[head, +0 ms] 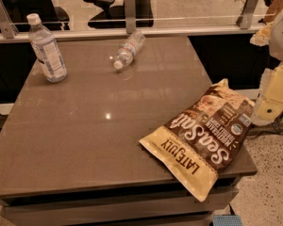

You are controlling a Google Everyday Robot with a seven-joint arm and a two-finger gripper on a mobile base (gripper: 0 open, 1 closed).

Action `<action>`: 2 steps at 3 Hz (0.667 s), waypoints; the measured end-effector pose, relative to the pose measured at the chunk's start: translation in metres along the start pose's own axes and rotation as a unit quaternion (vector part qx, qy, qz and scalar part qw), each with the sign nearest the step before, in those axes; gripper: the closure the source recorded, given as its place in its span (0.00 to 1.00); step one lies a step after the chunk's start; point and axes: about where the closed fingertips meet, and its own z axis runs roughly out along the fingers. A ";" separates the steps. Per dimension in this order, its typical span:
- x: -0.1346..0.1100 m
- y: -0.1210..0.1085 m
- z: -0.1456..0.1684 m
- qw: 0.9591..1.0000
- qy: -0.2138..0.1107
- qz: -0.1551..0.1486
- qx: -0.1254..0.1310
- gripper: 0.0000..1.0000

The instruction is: Pick water bottle

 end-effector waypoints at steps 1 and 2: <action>0.000 0.000 0.000 1.000 0.000 0.000 0.000 0.00; -0.009 -0.012 -0.002 0.999 -0.021 -0.033 0.006 0.00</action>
Offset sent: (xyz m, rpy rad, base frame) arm 0.0438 0.0195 0.0191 0.0629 -0.0984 0.2644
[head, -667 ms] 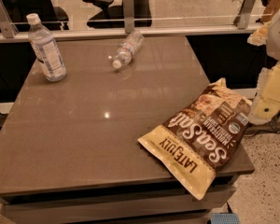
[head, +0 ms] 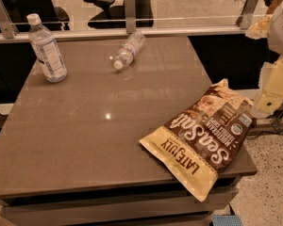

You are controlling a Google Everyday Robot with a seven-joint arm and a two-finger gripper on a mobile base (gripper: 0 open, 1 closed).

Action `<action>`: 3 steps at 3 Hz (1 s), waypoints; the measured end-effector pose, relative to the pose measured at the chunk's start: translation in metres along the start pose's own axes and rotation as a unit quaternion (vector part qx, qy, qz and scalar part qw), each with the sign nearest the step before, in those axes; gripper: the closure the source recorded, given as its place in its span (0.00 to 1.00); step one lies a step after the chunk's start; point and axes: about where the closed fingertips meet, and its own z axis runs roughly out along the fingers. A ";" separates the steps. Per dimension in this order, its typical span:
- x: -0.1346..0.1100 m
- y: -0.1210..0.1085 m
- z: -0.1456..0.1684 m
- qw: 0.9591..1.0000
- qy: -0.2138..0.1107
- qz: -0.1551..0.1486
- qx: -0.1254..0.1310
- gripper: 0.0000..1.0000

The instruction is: Pick water bottle

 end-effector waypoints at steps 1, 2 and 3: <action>-0.036 -0.032 0.012 0.994 -0.049 -0.092 0.012 0.00; -0.080 -0.057 0.031 0.975 -0.101 -0.198 0.015 0.00; -0.122 -0.071 0.051 0.942 -0.118 -0.315 0.023 0.00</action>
Offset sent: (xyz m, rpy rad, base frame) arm 0.1138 0.1171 0.0012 0.0778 -0.2299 0.7721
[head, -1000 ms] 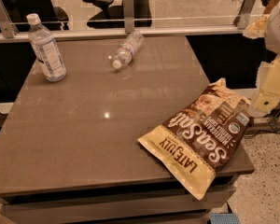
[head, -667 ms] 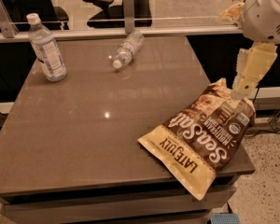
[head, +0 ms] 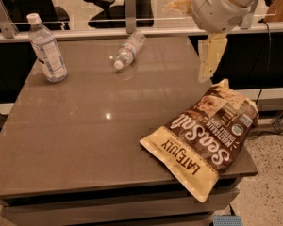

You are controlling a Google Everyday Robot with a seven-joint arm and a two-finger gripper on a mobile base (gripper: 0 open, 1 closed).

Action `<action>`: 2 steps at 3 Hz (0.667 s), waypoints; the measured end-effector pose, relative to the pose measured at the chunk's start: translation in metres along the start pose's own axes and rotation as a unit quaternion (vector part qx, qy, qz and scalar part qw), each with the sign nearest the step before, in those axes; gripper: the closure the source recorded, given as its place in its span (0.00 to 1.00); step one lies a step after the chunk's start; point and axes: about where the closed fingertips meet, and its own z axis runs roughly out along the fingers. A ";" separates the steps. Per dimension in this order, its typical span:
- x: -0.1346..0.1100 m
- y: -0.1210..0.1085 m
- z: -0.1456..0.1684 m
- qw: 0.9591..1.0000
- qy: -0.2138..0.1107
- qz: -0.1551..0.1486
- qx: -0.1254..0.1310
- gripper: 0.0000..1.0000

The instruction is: Pick water bottle

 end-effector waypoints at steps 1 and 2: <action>-0.001 -0.001 0.000 1.000 0.000 -0.031 0.000 0.00; -0.002 -0.001 0.000 1.000 0.000 -0.031 0.001 0.00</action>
Offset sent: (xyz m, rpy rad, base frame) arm -0.0002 0.0014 0.0003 -0.0179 -0.0252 0.0528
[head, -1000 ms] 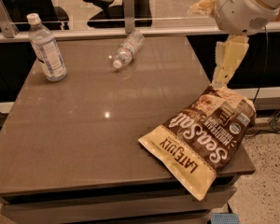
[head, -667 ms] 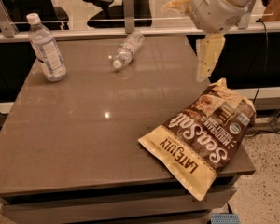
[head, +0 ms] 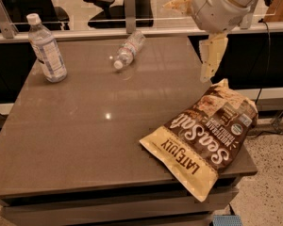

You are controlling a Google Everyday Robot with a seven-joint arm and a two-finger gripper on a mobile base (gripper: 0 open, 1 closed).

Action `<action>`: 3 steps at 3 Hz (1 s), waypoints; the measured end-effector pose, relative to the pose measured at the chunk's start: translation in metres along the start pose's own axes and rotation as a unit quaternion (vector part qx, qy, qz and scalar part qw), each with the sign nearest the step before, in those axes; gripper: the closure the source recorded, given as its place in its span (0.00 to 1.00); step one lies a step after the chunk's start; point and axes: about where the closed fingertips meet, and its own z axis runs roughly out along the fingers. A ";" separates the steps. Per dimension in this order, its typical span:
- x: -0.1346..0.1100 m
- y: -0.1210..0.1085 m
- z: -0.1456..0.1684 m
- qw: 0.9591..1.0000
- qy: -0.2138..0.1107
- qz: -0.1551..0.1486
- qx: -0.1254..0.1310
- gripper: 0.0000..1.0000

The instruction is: Pick water bottle

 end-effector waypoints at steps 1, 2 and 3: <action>-0.001 -0.001 0.000 1.000 -0.002 -0.008 0.003 0.00; 0.006 -0.018 0.011 0.998 0.029 -0.056 0.001 0.00; 0.028 -0.052 0.039 0.988 0.072 -0.140 -0.004 0.00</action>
Offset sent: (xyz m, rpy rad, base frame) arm 0.0758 0.0215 -0.0078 -0.2914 -0.2370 0.2052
